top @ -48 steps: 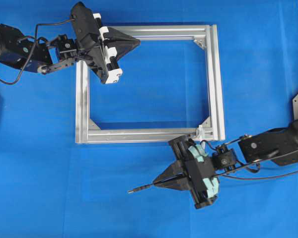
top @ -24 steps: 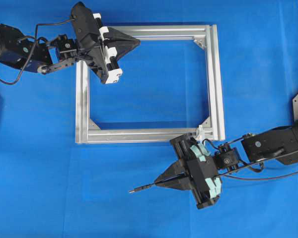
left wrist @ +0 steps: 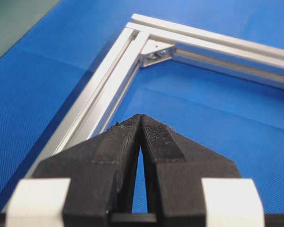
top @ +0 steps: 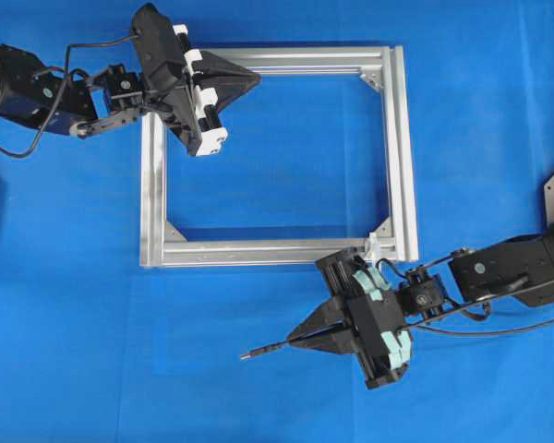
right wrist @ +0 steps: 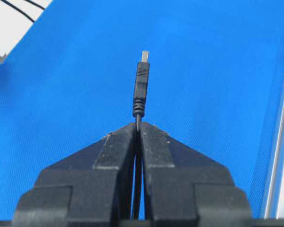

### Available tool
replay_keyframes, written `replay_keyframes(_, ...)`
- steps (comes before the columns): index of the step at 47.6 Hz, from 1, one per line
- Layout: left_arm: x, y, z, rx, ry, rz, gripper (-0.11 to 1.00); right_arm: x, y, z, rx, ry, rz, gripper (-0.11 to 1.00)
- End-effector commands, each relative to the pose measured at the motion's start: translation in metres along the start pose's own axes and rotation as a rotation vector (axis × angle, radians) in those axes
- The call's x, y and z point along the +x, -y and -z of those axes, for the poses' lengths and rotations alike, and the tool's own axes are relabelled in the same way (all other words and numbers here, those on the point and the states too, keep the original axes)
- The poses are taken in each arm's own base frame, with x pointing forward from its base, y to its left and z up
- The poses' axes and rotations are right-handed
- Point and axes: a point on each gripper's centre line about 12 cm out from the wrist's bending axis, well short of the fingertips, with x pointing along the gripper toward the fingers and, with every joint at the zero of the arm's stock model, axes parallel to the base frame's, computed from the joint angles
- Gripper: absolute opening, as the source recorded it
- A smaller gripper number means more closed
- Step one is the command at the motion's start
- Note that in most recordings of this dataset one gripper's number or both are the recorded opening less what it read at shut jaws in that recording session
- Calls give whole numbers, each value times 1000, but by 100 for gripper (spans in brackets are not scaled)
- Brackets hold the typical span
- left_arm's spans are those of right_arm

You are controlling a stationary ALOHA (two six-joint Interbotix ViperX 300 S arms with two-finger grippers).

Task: Insert the wire through the string loop located on the right side.
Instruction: 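Lift the gripped USB cable with the right gripper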

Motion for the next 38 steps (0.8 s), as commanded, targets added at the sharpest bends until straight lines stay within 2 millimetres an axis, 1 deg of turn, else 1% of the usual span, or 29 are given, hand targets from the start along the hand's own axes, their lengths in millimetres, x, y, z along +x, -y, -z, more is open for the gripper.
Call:
replay_keyframes(1, -1, 0, -16, 0, 48, 1, 0, -2, -4, -15, -4, 45, -10, -3)
replay_keyframes(26, -1, 0, -16, 0, 48, 1, 0, -3, -3, -14, -4, 42, -9, -3)
replay_keyframes(32, -1, 0, -16, 0, 46, 1, 0, -11, -3, -7, 7, 24, -5, -3)
replay_keyframes(38, -1, 0, -15, 0, 44, 1, 0, -30, -3, 3, 13, 3, -4, -3)
